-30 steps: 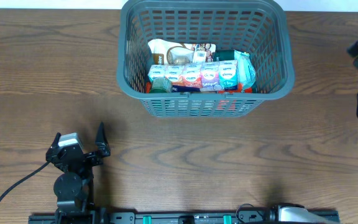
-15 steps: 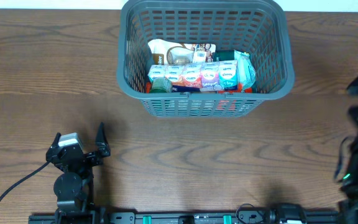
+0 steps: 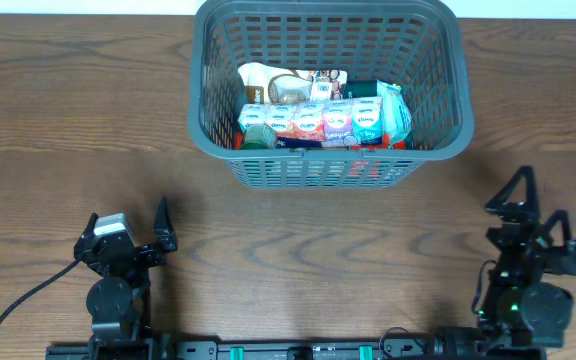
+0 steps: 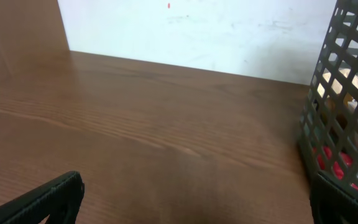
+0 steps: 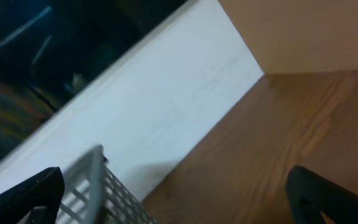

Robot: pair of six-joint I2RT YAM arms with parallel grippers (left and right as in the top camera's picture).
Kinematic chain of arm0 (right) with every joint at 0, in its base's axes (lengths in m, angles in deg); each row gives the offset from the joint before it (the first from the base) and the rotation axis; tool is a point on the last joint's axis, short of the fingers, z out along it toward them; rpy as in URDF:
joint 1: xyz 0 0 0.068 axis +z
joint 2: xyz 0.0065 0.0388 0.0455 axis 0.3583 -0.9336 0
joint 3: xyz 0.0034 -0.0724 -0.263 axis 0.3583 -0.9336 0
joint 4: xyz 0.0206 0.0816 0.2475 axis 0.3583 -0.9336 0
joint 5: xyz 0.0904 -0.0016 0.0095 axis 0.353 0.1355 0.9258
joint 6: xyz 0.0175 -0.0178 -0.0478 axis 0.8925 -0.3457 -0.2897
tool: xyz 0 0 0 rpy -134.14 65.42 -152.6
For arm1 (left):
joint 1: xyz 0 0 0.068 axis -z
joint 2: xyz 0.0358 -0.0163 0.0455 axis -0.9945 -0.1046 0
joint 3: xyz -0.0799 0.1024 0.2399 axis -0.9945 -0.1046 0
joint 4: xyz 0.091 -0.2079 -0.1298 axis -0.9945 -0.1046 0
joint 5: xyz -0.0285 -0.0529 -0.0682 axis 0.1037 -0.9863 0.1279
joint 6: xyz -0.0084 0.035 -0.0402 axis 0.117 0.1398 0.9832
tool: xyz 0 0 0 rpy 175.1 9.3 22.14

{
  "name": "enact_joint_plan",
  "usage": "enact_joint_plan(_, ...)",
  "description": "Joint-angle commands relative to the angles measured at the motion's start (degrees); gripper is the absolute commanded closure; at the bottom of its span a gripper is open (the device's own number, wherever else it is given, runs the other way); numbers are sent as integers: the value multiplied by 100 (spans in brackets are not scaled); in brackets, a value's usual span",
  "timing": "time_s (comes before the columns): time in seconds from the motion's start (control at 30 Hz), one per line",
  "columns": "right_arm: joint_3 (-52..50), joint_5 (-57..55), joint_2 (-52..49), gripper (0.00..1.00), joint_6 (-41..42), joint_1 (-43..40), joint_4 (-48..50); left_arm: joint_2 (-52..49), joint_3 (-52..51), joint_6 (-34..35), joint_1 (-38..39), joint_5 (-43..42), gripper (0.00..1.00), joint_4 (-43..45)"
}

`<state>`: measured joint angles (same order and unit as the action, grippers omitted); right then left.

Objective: Pack container

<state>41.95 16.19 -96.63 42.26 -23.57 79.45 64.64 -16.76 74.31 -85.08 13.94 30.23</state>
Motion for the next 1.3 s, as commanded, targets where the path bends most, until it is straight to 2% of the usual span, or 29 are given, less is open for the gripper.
enact_joint_plan(0.0,-577,210,326,1,-463,-35,385,-2,-109,4,-35,68,1,-166)
enact_joint_plan(0.3,-1427,1104,634,1,-1355,-33,1023,-2,-109,4,-35,68,1,-166)
enact_joint_plan(0.63,-1537,1421,634,1,-2616,192,957,-2,-109,4,-35,68,1,-166)
enact_joint_plan(0.9,-1700,1572,634,1,-2625,190,798,-2,-109,4,-35,68,2,-166)
enact_joint_plan(1.17,-2166,2236,831,1,-2625,190,798,-2,-109,2,-35,68,1,-166)
enact_joint_plan(1.27,-2173,2282,1029,1,-2717,190,470,-2,-109,4,-35,68,1,-166)
